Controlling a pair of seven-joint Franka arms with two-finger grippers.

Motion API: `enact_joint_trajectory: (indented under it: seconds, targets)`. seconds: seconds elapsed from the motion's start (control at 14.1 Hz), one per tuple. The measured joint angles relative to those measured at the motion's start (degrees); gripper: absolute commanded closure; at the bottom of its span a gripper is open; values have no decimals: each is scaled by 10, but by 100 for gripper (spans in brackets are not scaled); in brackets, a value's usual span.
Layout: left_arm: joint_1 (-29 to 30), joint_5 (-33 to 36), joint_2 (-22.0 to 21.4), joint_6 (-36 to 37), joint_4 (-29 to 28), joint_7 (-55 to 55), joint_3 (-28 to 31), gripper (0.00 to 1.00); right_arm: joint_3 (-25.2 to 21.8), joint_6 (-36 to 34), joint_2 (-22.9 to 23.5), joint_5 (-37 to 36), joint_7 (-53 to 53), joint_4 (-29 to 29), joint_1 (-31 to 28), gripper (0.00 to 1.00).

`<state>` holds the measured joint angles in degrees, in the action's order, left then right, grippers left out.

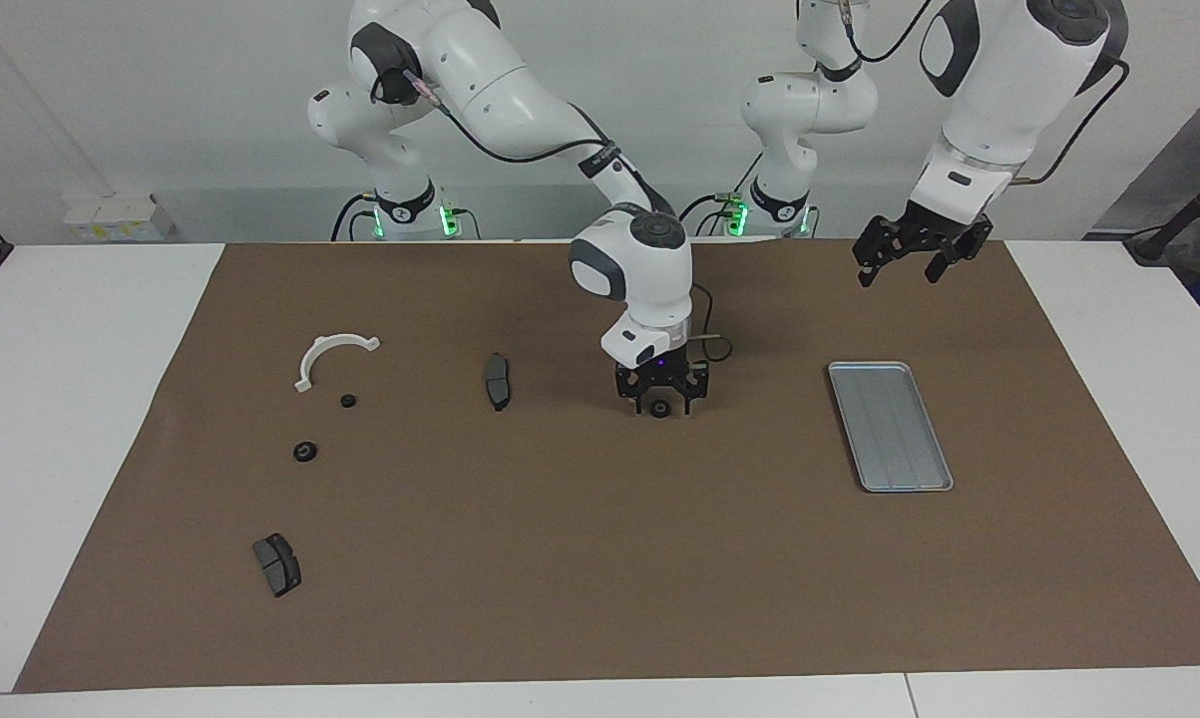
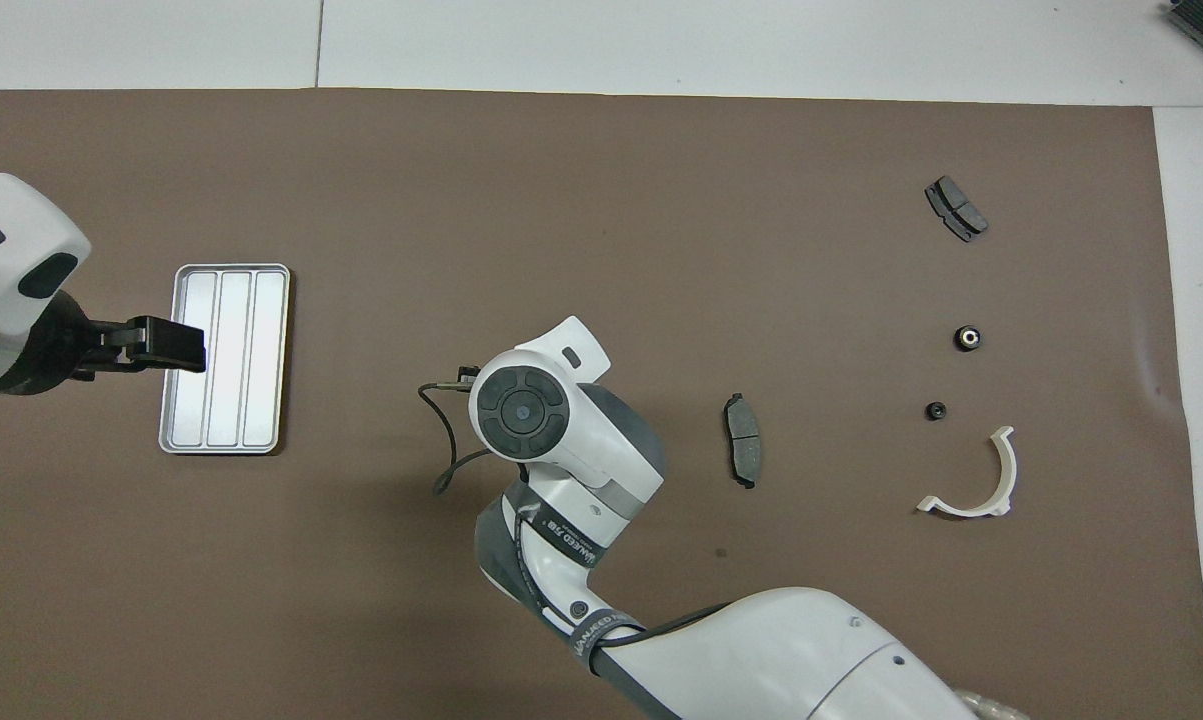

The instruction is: Place bearing gear from tray to pile

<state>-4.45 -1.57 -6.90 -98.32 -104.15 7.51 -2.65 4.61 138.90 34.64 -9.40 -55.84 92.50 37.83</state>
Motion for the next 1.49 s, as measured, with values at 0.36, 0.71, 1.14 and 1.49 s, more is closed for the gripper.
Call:
enact_joint_trajectory:
  seconds: [0.36, 0.71, 1.14, 1.49]
  targets:
    - [0, 0, -1, -2, 4, 0, 0, 0, 0, 2, 0, -1, 0, 8, 0, 43]
    - [2, 0, -1, -8, 12, 0, 0, 0, 0, 9, -1, -9, 0, 11, 0, 80]
    - [19, 0, 23, -5, 64, -4, 1, 0, -3, 11, -2, -28, 0, 9, -1, 100]
    - [19, 14, 76, 3, 112, -5, 0, 0, -7, 12, -47, -31, 0, 17, -47, 100]
